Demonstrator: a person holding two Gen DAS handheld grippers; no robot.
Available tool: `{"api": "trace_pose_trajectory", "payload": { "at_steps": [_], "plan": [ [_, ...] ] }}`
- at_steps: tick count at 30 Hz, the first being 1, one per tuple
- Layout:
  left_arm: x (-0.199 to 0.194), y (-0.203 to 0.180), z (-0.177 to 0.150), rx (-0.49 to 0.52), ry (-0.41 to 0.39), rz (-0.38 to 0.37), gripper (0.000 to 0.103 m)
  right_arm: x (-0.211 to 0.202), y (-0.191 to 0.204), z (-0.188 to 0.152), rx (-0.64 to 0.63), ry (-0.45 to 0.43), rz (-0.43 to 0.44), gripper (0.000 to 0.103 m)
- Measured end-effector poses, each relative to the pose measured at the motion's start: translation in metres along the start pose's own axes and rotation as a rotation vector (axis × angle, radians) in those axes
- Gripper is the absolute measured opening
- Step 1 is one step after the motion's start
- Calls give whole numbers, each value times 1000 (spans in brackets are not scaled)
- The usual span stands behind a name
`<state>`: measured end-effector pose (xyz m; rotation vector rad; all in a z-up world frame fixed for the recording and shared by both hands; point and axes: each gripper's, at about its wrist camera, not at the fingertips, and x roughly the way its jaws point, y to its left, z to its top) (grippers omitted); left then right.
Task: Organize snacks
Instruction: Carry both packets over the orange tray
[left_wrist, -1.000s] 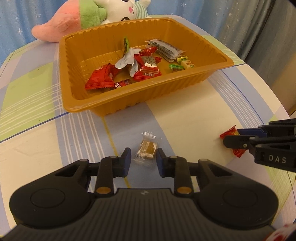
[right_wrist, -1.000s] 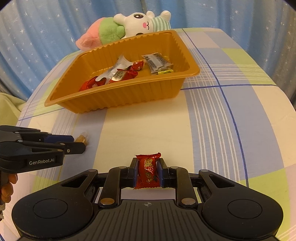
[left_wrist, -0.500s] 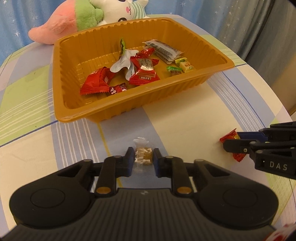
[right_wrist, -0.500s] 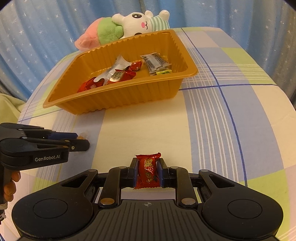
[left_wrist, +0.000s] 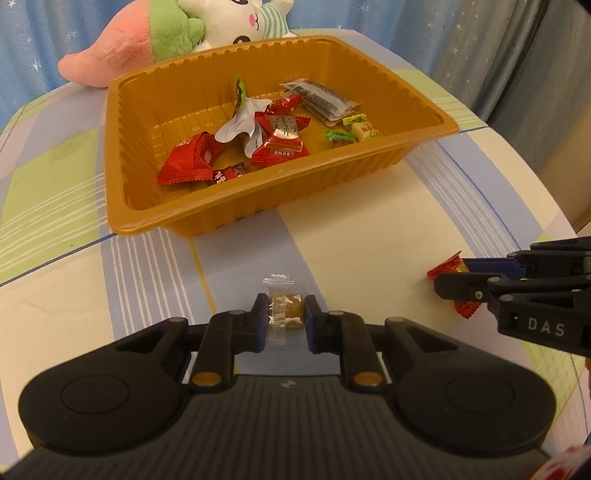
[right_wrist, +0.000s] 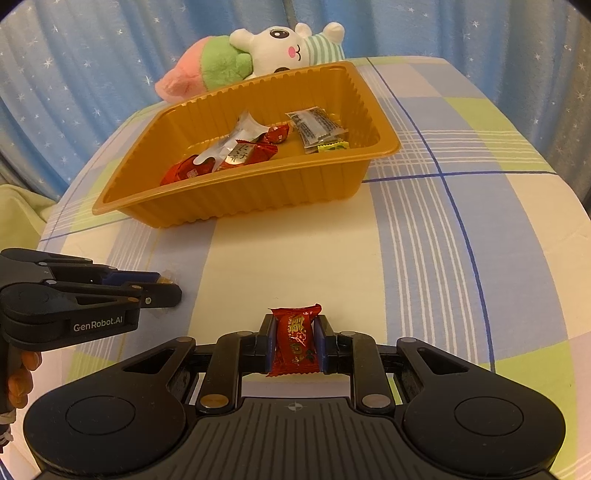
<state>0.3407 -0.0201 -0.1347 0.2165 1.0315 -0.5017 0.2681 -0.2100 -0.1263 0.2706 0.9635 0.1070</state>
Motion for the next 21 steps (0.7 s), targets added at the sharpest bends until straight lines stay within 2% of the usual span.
{"api": "trace_pose_trajectory", "payload": {
  "at_steps": [11,16,21],
  "plan": [
    [-50,6,11,-33,-106,3,18,-19,9,28,-43,-75,60,22],
    [-71,16,30,-67,-168,9,18,-28,18,53,-66,-130,101,22],
    [-74,23,54,-79,-192,38,18,-26,23,80,-65,-171,126,22]
  ]
}}
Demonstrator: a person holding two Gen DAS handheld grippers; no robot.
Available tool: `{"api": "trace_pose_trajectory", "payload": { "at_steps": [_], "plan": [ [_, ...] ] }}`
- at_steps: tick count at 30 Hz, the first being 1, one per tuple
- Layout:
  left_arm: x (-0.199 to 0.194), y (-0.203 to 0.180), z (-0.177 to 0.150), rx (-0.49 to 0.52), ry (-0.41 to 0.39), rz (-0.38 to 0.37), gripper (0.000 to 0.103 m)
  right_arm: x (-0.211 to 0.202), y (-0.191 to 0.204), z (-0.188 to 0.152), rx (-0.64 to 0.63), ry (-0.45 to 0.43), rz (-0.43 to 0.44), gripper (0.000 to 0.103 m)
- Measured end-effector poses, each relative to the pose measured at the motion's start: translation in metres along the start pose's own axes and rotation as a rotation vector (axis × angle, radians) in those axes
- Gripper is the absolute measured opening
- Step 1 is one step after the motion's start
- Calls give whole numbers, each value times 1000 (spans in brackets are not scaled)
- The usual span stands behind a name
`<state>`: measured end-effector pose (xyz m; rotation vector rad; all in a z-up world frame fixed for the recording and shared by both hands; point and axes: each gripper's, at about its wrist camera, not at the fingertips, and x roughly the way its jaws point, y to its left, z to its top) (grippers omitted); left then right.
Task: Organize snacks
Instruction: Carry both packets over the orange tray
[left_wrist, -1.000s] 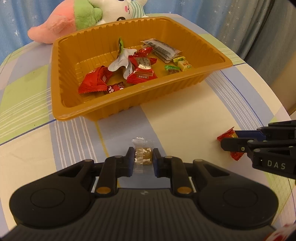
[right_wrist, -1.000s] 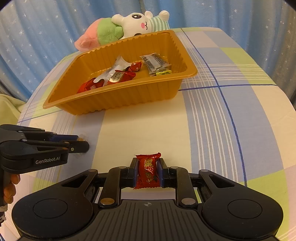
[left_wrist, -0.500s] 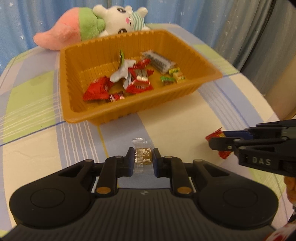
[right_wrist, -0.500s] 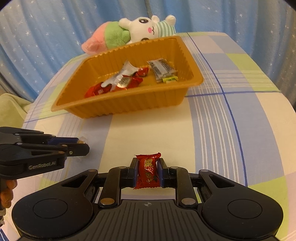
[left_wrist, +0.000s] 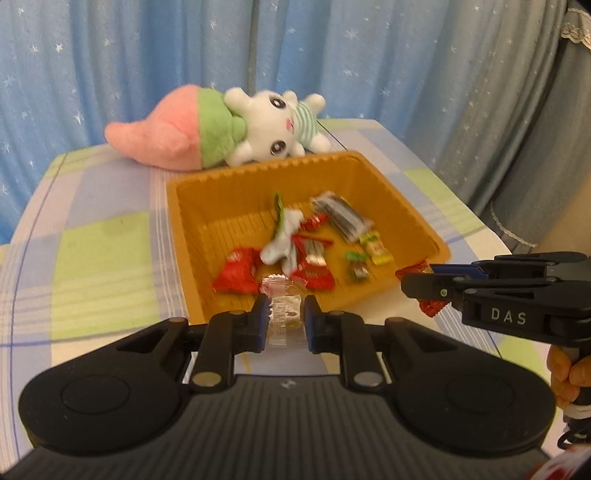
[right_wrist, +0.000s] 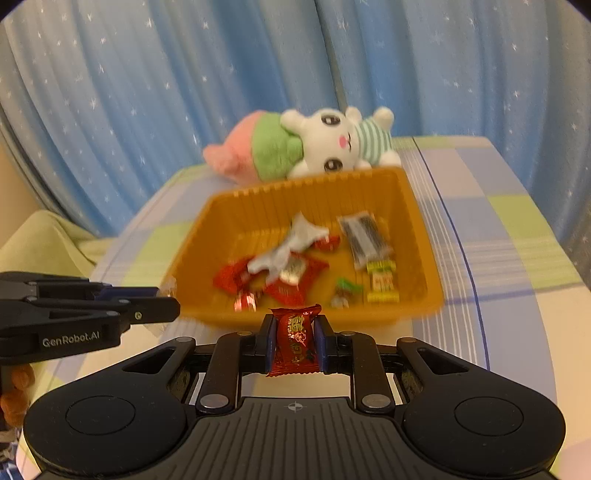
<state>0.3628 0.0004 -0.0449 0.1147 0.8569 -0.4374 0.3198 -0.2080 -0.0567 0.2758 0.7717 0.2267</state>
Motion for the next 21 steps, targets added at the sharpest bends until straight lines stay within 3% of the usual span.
{"api": "trace_pose_trajectory", "payload": {
  "at_steps": [10,21],
  "plan": [
    [39,10,37,-17,16,56,18,36,-6,40,9,-41,37,22],
    [87,22,63,-28,60,88,18,75,-21,64,40,-33,13,22]
  ]
}}
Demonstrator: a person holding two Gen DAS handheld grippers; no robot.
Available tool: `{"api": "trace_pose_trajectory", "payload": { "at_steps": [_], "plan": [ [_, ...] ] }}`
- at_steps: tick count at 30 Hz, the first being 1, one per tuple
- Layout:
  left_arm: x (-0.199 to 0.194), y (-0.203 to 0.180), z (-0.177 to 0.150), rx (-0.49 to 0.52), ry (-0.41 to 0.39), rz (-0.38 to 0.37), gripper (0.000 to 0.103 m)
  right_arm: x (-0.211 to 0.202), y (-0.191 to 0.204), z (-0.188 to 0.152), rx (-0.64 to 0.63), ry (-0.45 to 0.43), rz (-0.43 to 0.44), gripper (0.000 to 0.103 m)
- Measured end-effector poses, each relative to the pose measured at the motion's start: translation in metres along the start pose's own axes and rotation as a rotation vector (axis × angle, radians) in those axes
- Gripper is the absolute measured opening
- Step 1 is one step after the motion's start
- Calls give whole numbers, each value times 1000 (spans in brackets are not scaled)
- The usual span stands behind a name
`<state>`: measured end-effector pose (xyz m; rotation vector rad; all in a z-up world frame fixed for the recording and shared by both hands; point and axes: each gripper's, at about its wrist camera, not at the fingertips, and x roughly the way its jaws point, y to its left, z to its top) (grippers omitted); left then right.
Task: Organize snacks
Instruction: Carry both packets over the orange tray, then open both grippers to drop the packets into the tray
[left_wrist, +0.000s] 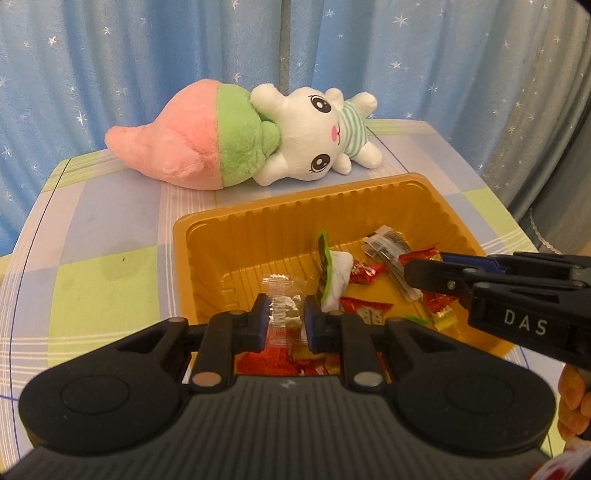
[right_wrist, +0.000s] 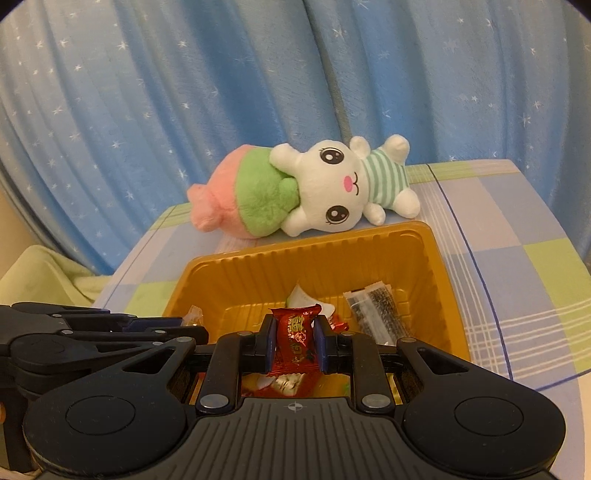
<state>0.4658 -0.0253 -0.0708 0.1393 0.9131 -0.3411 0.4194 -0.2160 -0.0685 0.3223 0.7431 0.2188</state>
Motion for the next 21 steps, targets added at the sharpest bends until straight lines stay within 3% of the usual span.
{"api": "trace_pose_trajectory", "payload": {
  "at_steps": [10,21],
  "plan": [
    [30,5,9,-18,33,16,18,11,-12,4,23,14,-23,22],
    [38,10,13,-44,42,6,20,8,-28,3,51,15,-38,22]
  ]
}}
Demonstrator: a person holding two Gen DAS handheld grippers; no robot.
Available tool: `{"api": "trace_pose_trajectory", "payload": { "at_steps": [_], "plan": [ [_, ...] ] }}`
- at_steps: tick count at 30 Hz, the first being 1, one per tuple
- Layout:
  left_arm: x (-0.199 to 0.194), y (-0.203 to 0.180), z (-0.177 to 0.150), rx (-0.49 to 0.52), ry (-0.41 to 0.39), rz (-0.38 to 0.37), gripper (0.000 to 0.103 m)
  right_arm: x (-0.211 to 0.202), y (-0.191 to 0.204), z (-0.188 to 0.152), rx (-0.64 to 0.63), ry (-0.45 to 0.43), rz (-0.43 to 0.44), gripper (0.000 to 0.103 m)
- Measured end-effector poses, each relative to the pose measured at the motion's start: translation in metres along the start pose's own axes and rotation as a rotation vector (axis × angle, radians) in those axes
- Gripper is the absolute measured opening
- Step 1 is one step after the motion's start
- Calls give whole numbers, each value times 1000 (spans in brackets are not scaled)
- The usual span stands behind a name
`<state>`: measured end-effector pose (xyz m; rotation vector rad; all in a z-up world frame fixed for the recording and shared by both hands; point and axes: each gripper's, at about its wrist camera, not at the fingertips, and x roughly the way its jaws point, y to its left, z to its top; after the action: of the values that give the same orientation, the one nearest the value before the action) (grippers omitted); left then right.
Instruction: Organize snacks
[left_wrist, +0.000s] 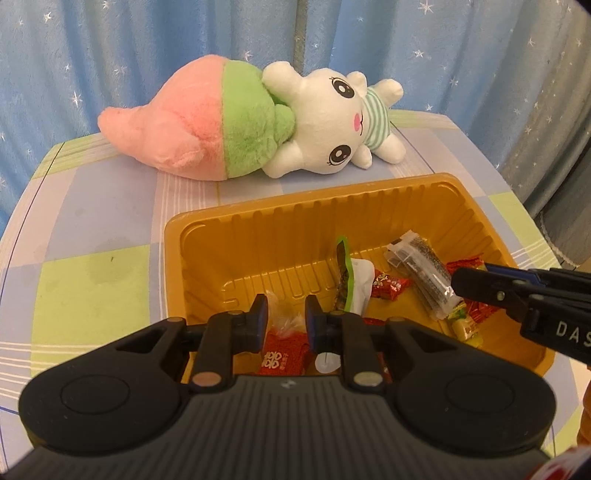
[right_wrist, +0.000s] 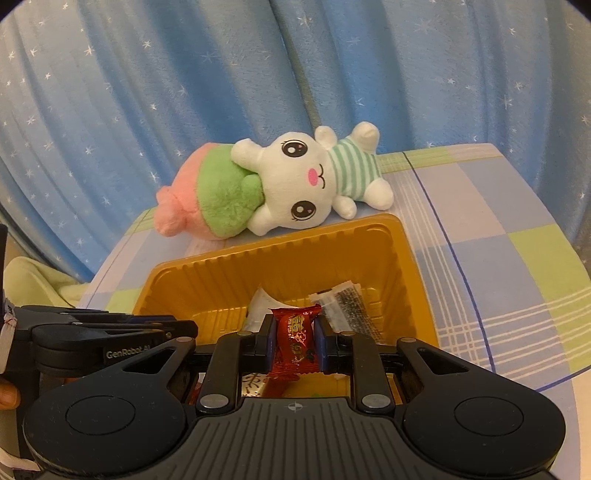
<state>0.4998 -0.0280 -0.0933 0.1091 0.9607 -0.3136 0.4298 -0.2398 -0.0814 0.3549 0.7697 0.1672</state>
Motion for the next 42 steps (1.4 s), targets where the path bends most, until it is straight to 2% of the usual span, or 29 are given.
{"api": "trace_pose_trajectory", "payload": {
  "at_steps": [22,28,30,32,34,39,42],
  "plan": [
    [-32,2,-4,-27,-41,-22,22,11,1,5,-6,7,15,22],
    [-39,0,-9,-38,-45,-11,31,8,-1,8,14,3,39,24],
    [-42,-1,-10,-41,-44,-5,32,5,-1,8,8,-1,41,27],
    [-45,-2,-12,-45,-45,2,33,1,-1,8,7,-8,41,47],
    [-49,-4,-14,-46,-46,10,35,-4,-2,6,8,-24,42,56],
    [-60,-11,-20,-49,-53,29,50,-20,-6,2,6,-21,55,60],
    [-71,-17,-26,-49,-66,38,55,-35,-8,-4,-4,-36,54,68]
  ]
}}
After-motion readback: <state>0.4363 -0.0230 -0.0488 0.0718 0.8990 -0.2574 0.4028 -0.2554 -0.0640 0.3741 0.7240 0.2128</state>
